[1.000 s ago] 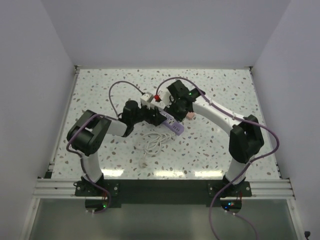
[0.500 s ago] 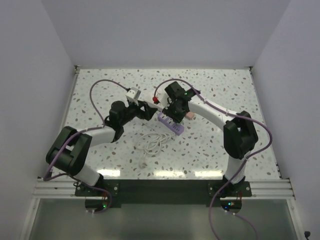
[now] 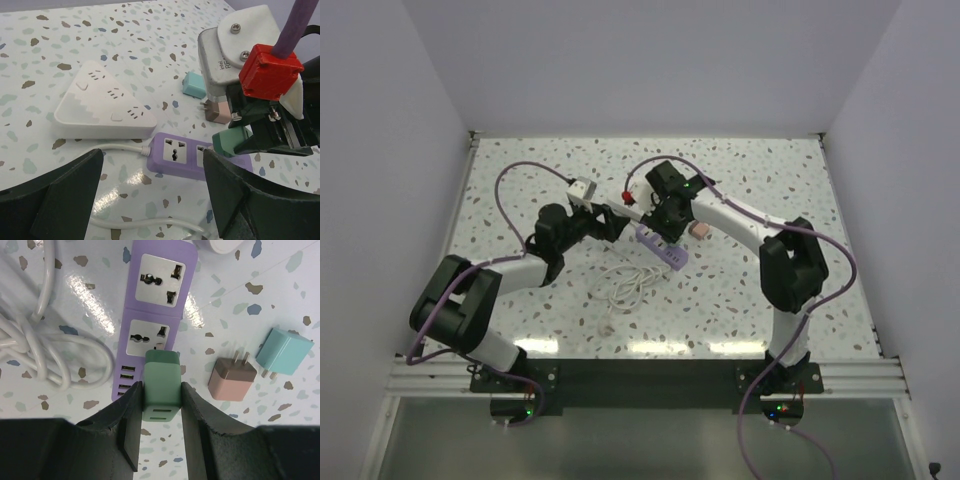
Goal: Insert the plug
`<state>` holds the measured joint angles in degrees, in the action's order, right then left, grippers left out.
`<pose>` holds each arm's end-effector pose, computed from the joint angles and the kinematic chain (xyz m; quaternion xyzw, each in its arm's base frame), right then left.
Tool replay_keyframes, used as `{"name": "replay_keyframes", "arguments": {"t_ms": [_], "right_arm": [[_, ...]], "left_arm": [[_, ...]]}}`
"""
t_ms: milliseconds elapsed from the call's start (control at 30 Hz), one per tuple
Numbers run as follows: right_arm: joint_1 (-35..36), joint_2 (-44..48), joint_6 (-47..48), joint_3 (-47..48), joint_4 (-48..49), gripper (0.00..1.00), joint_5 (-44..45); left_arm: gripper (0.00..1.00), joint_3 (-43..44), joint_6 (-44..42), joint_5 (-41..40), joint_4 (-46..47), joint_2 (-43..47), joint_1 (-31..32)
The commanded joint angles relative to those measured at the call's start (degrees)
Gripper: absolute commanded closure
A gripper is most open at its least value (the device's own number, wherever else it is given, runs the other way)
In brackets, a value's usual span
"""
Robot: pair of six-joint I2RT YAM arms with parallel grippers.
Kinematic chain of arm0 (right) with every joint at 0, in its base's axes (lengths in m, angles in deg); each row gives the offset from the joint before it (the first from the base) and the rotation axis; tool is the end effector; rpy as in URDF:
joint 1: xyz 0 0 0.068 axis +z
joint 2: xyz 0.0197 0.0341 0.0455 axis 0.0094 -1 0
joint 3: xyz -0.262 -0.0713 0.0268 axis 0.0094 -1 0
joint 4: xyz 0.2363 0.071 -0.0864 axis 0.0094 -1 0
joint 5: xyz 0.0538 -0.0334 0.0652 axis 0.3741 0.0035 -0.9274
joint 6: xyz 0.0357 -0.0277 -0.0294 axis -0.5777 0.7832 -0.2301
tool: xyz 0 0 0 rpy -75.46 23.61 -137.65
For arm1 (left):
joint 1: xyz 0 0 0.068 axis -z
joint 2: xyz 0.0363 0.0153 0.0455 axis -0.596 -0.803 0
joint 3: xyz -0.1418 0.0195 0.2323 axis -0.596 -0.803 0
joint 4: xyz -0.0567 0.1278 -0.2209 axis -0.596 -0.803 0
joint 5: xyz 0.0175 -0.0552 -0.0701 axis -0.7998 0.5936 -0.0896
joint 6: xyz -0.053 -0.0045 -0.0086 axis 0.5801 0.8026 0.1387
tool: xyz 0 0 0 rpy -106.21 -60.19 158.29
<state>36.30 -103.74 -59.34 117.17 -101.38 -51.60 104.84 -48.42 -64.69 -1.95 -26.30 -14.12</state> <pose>0.3231 0.2417 0.2332 -0.4946 0.8439 0.0195 0.2072 0.2821 -0.1280 0.1987 0.1277 0.7432 -0.3301 0.5677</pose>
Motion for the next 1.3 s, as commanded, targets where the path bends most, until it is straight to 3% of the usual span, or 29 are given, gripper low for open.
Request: {"name": "replay_keyframes", "arguments": {"t_ms": [0,1267], "right_arm": [[-0.1,-1.2,0.6,2.5,0.3,1.00,-0.4],[-0.1,-16.3,3.2,19.2,-2.6,0.96,-1.4]], "left_arm": [[0.13,0.0,-0.6,0.5,2.5,0.9,-0.6],[0.13,-1.5,-2.0,2.4,2.6,2.6,-1.6]]}}
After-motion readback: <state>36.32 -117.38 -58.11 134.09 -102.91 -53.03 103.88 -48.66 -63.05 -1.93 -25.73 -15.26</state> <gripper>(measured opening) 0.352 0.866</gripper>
